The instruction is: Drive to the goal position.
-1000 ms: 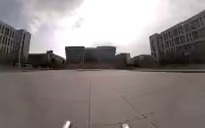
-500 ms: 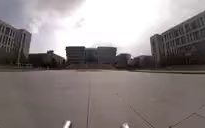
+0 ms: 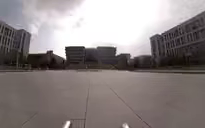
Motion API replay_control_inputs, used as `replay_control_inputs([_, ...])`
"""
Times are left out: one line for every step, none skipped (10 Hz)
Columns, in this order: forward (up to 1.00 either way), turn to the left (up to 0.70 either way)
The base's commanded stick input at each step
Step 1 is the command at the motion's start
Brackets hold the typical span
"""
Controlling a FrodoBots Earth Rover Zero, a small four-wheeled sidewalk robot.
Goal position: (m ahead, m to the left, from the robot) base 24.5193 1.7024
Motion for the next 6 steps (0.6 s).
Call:
replay_control_inputs([0.70, 0.00])
replay_control_inputs([0.70, 0.00])
replay_control_inputs([0.70, 0.00])
replay_control_inputs([0.70, 0.00])
replay_control_inputs([0.70, 0.00])
replay_control_inputs([0.70, 0.00])
